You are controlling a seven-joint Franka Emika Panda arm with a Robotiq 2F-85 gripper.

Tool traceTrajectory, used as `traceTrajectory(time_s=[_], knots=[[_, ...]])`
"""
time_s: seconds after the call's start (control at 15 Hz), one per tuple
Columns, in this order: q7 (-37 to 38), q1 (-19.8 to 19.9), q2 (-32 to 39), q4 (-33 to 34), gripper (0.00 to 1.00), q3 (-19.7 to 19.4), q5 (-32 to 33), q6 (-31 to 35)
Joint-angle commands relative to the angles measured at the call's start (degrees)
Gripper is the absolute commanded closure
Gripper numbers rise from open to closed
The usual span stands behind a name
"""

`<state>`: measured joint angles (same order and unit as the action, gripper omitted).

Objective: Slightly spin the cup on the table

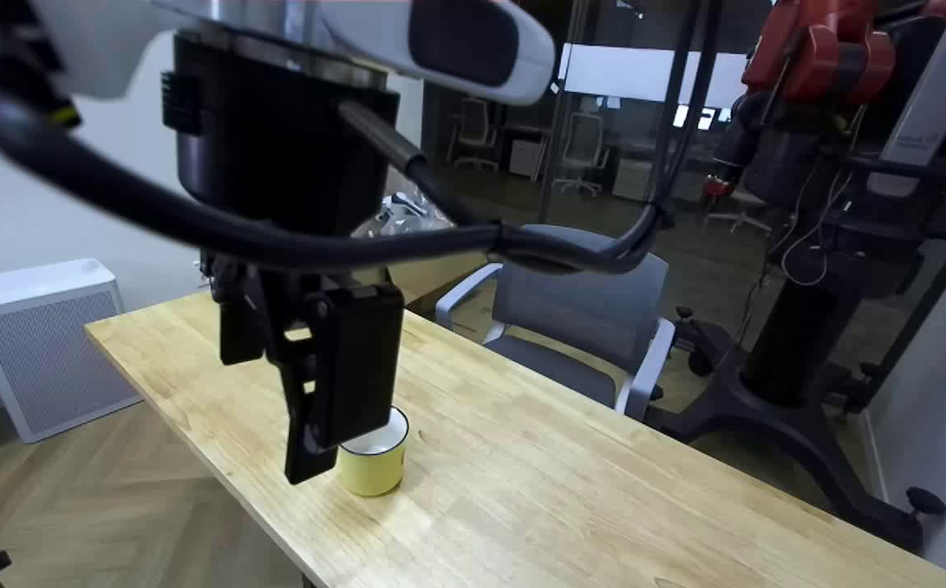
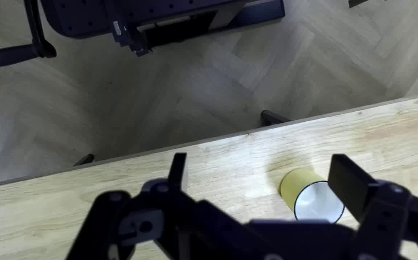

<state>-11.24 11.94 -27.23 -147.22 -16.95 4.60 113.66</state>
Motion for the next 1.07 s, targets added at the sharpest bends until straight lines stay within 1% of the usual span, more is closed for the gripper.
traceTrajectory(time_s=[0.0,0.8,0.87,1.0], knots=[[-0.3,0.6,0.1,0.1,0.00,0.6,-0.3,-0.2],[-0.3,0.6,0.1,0.1,0.00,0.6,-0.3,-0.2],[0.6,0.9,-1.0,-1.1,0.00,0.7,-0.6,3.2],[1.7,0.9,0.2,-1.3,0.00,0.9,-0.7,9.4]])
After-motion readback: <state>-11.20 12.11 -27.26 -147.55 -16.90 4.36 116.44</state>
